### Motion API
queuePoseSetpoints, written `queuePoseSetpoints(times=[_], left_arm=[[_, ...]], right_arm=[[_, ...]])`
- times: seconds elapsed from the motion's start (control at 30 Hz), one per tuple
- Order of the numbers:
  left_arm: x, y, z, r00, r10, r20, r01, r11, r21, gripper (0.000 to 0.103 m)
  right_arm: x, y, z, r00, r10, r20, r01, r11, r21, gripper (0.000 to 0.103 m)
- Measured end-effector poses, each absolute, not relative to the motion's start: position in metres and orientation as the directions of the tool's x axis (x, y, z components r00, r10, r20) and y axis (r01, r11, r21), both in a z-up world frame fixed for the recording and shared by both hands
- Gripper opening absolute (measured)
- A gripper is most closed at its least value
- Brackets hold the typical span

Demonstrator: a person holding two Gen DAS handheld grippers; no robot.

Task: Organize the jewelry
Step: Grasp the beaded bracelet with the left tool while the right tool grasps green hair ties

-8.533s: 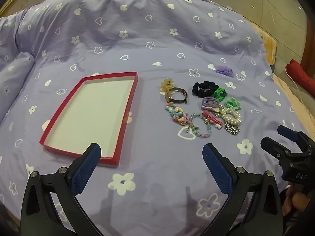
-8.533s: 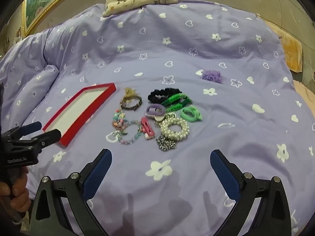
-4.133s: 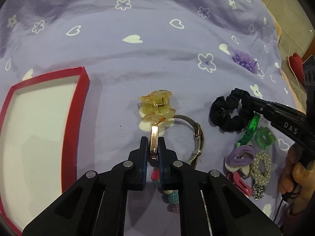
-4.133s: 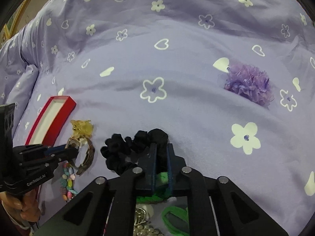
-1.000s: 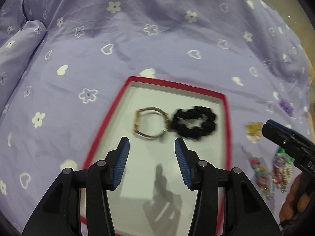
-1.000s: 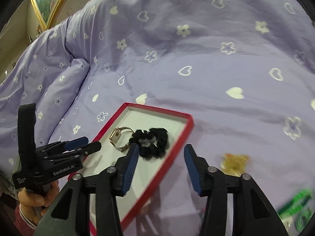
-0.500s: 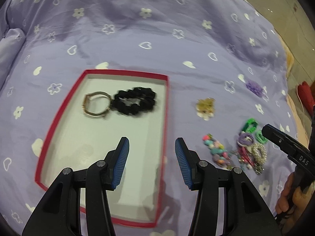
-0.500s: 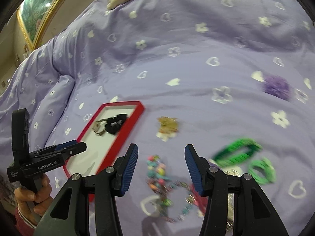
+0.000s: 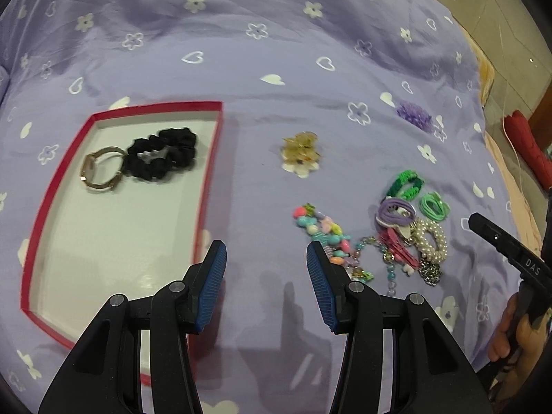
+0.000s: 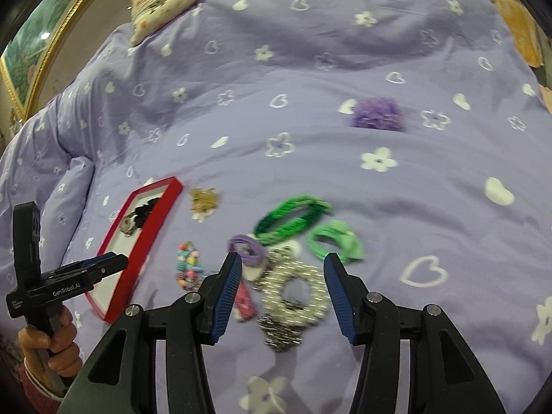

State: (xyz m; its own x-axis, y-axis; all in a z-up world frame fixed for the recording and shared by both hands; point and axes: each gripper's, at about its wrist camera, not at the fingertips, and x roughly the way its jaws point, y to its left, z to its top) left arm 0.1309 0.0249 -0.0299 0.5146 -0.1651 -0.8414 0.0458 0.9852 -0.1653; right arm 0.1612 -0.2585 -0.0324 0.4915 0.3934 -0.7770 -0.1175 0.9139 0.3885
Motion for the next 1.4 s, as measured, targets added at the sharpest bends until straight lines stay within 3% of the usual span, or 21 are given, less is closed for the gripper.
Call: queuePoseSetpoints(times=[0.57, 0.67, 0.8, 0.83, 0.93, 0.97, 1.4], left_arm=[[0.173, -0.015, -0.068, 0.410, -0.217, -0.886, 0.085, 0.976, -0.199, 0.047], [0.180, -0.022, -0.078, 0.397, -0.216, -0.892, 0.092, 0.976, -0.195, 0.048], [0.181, -0.028, -0.081, 0.411, -0.210, -0.887, 0.113, 0.977, -0.179, 0.048], [0.180, -0.029, -0.081, 0.419, -0.211, -0.883, 0.120, 0.977, -0.177, 0.045], [0.178, -0.030, -0.079, 0.421, -0.265, -0.867, 0.157, 0.963, -0.218, 0.014], [0.177, -0.031, -0.078, 0.426, -0.272, -0.863, 0.164, 0.961, -0.222, 0.011], [0.155, -0.009, -0.042, 0.520, -0.303, -0.798, 0.177, 0.953, -0.247, 0.011]], right_arm=[[0.190, -0.269, -0.070, 0.446, 0.314, -0.838, -0.139, 0.950, 0.281, 0.050], [0.198, -0.265, -0.080, 0.421, 0.308, -0.853, -0.147, 0.951, 0.271, 0.042], [0.201, -0.262, -0.088, 0.409, 0.305, -0.860, -0.155, 0.952, 0.264, 0.022], [0.201, -0.262, -0.088, 0.414, 0.303, -0.858, -0.155, 0.953, 0.262, 0.018], [0.200, -0.263, -0.088, 0.421, 0.311, -0.852, -0.150, 0.950, 0.273, 0.013], [0.200, -0.264, -0.088, 0.425, 0.311, -0.850, -0.148, 0.950, 0.274, 0.013], [0.190, -0.268, -0.060, 0.478, 0.378, -0.793, -0.141, 0.924, 0.356, 0.012]])
